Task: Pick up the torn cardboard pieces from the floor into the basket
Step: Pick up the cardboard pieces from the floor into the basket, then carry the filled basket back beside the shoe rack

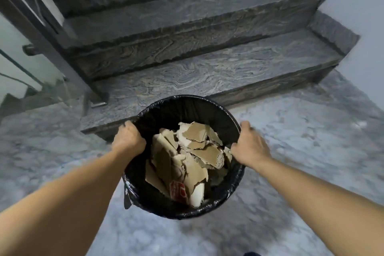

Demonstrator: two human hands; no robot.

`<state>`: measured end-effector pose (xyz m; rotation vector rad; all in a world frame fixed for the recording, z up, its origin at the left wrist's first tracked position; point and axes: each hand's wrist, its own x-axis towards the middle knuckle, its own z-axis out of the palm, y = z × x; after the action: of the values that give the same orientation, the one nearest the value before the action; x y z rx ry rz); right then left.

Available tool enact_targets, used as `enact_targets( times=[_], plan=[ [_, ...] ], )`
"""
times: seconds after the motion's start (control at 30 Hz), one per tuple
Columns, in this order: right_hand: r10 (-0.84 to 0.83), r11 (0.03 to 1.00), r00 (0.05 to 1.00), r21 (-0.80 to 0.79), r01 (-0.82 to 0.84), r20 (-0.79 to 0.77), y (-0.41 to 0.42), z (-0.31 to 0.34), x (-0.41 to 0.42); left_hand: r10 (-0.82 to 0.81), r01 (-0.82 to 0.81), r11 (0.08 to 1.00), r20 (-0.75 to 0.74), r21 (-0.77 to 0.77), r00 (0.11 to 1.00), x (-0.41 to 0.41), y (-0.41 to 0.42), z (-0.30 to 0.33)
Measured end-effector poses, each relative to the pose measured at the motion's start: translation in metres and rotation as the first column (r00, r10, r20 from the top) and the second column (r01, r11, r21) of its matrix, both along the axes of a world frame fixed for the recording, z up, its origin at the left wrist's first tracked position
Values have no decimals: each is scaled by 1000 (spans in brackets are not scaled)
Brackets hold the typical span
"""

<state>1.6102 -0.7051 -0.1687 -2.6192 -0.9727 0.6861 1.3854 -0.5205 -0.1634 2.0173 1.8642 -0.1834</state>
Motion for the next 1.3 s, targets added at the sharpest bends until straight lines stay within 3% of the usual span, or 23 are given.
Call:
enact_targets(
  times=[0.1, 0.3, 0.43, 0.57, 0.9, 1.3],
  plan=[
    [-96, 995, 982, -51, 88, -161, -8, 9, -1, 108, -113, 982, -40, -152, 993, -2, -5, 11],
    [-194, 976, 939, -153, 156, -285, -10, 21, -7, 12, -54, 967, -169, -250, 986, -24, -9, 14],
    [-268, 951, 926, -229, 210, -267, -2, 21, -5, 100, -114, 930, -58, -350, 993, -28, 8, 14],
    [-372, 902, 906, -311, 301, -201, -1, 48, -14, 119, -75, 873, 62, -481, 991, -25, 20, 43],
    [-684, 709, 723, -328, 625, -99, -74, 132, -42, -159, 222, 816, 161, -534, 974, 0, 0, 141],
    [-873, 479, 484, -281, 832, -56, -222, 258, -106, -529, 556, 654, 215, -514, 821, 29, -93, 238]
  ],
)
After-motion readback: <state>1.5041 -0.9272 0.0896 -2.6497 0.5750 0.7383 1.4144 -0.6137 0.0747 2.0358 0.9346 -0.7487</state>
